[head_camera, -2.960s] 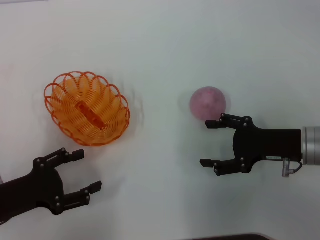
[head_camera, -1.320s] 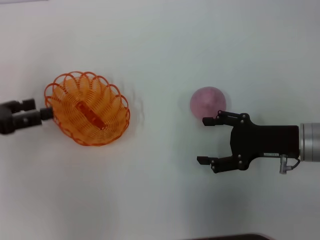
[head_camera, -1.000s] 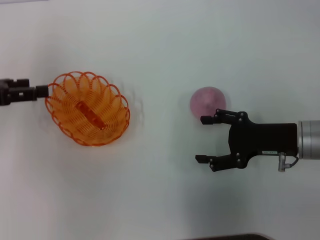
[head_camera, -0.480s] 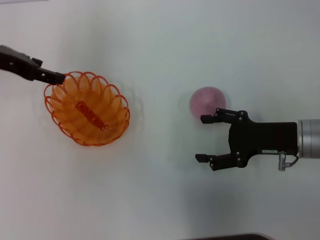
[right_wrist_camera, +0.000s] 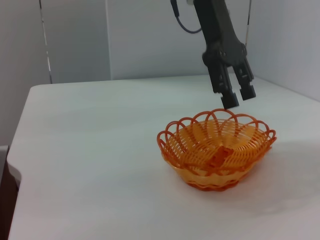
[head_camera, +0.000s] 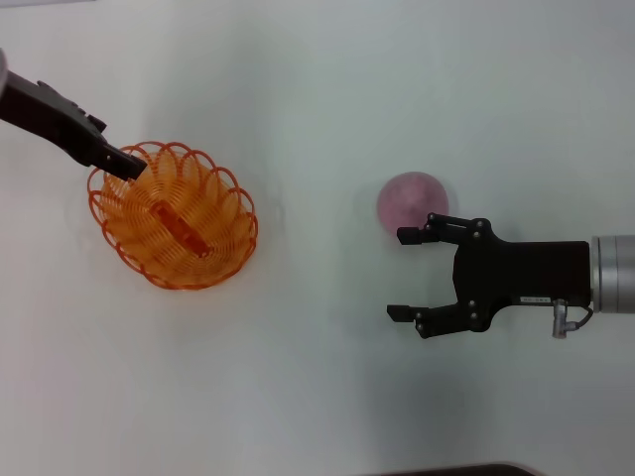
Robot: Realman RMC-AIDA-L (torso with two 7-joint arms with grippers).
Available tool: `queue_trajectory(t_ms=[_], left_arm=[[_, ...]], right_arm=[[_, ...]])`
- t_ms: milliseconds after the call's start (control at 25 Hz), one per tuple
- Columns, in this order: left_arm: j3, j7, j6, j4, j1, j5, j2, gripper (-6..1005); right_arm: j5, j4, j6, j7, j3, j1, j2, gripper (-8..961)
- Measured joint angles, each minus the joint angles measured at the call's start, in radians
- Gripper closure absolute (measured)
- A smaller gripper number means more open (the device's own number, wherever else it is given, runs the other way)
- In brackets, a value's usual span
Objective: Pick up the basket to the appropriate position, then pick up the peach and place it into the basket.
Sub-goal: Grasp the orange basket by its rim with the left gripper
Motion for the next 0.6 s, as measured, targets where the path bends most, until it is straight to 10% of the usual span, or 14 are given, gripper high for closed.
queue_trajectory(t_ms=[600], left_arm=[[0.06,0.004,-0.183,-0.179,-0.054,0.121,-0.042,190]], right_arm=[[0.0,0.008,-0.001,0.0,-0.001,0.003,0.0,7]])
